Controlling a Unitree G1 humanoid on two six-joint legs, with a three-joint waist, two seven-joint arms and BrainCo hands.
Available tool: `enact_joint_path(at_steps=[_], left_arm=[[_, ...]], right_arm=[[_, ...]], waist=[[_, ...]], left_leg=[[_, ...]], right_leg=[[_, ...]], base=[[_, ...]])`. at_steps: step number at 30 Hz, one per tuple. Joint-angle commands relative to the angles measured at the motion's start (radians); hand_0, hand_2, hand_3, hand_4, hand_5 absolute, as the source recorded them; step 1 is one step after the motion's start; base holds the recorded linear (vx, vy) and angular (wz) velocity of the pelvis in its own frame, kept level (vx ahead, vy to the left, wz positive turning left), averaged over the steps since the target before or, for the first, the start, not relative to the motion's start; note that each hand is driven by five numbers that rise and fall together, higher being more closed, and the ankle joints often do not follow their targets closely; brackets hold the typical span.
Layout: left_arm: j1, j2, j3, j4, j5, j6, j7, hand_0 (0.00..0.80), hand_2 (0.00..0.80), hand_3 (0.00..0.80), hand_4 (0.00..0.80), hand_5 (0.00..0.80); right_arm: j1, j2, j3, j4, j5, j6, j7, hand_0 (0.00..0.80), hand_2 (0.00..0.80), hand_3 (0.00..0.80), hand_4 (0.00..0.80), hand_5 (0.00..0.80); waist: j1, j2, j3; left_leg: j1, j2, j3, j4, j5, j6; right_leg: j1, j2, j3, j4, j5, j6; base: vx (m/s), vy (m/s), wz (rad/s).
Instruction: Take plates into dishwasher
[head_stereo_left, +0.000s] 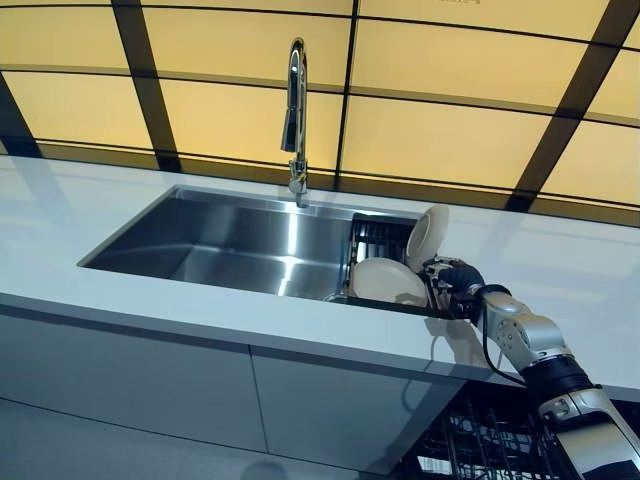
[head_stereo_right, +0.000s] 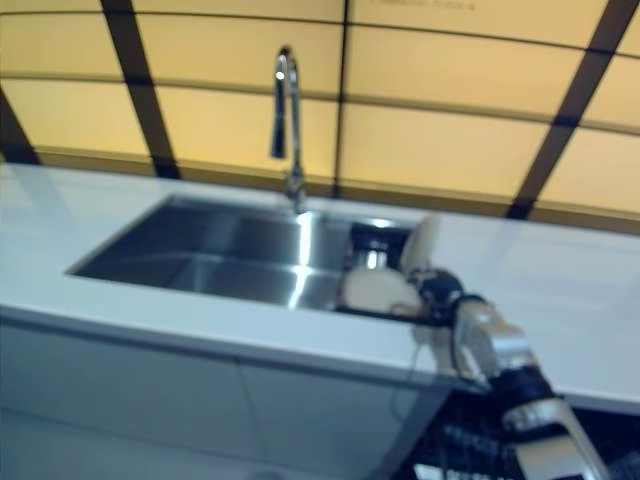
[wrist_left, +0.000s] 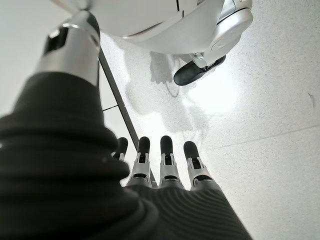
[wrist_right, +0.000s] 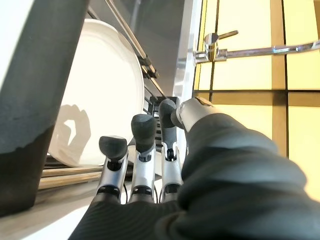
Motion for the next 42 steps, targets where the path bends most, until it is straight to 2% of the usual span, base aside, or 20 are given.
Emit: enact_joint_path(at_steps=[1,11,19,20,21,22,30,42], left_arm=[[-0.034,-0.029,-0.061,0.03,0.015,-0.023,-0.008,0.0,0.0,0.0,0.0,0.0],[-0.024,-0.035,-0.055,0.041,0.026,-0.029,-0.003,0.0,0.0,0.0,0.0,0.0],[-0.025,-0.033,-0.043,0.04,0.025,-0.025,-0.01,0.0,0.0,0.0,0.0,0.0],[-0.025,-0.033,-0.043,0.04,0.025,-0.025,-0.009,0.0,0.0,0.0,0.0,0.0],[-0.023,-0.036,-0.042,0.04,0.027,-0.024,-0.006,0.0,0.0,0.0,0.0,0.0],[-0.021,-0.036,-0.042,0.039,0.027,-0.025,-0.005,0.0,0.0,0.0,0.0,0.0],[-0.028,-0.03,-0.05,0.039,0.026,-0.018,-0.013,0.0,0.0,0.0,0.0,0.0],[-0.028,-0.028,-0.078,0.053,0.021,-0.027,-0.009,0.0,0.0,0.0,0.0,0.0]], right_arm=[[-0.014,-0.024,-0.026,-0.057,-0.023,-0.071,0.007,0.8,0.8,0.8,0.8,0.8],[0.038,-0.018,-0.04,-0.086,-0.047,-0.081,0.011,0.8,0.8,0.8,0.8,0.8],[0.045,-0.03,-0.033,-0.127,-0.162,-0.121,0.014,0.8,0.8,0.8,0.8,0.8],[0.046,-0.031,-0.034,-0.13,-0.161,-0.12,0.012,0.722,0.722,0.722,0.722,0.722],[0.048,-0.036,-0.037,-0.138,-0.145,-0.114,0.011,0.122,0.122,0.122,0.122,0.122],[0.049,-0.039,-0.042,-0.145,-0.119,-0.103,0.008,0.0,0.0,0.0,0.0,0.0],[0.051,-0.044,-0.102,-0.156,0.105,-0.059,0.007,0.0,0.0,0.0,0.0,0.0],[-0.048,-0.115,-0.106,-0.019,0.196,-0.008,0.01,0.0,0.0,0.0,0.0,0.0]], waist=[[0.015,-0.021,-0.006],[0.008,-0.021,-0.019],[0.001,-0.017,-0.02],[0.0,-0.017,-0.02],[-0.001,-0.018,-0.02],[-0.002,-0.018,-0.02],[-0.003,-0.023,-0.022],[0.013,-0.033,-0.029]], left_leg=[[-0.024,-0.058,0.039,0.002,-0.005,0.052],[-0.016,-0.06,0.038,-0.001,-0.009,0.052],[-0.012,-0.063,0.039,-0.002,-0.011,0.053],[-0.011,-0.063,0.039,-0.002,-0.011,0.054],[-0.01,-0.064,0.04,-0.002,-0.012,0.054],[-0.009,-0.064,0.039,-0.002,-0.013,0.054],[-0.007,-0.066,0.038,-0.003,-0.015,0.055],[-0.005,-0.067,0.039,-0.003,-0.018,0.056]], right_leg=[[0.03,-0.001,0.021,0.03,-0.053,0.01],[0.038,-0.003,0.019,0.019,-0.05,0.013],[0.037,-0.003,0.022,0.022,-0.05,0.014],[0.037,-0.004,0.022,0.022,-0.05,0.014],[0.037,-0.004,0.022,0.023,-0.05,0.014],[0.038,-0.004,0.023,0.023,-0.05,0.014],[0.041,-0.003,0.02,0.024,-0.051,0.015],[0.043,-0.002,0.016,0.021,-0.047,0.015]], base=[[0.0,0.0,0.0],[0.0,0.0,0.0],[0.0,0.0,0.0],[0.0,0.0,0.0],[0.0,0.0,0.0],[0.0,0.0,0.0],[0.0,0.0,0.0],[0.0,0.0,0.0]])
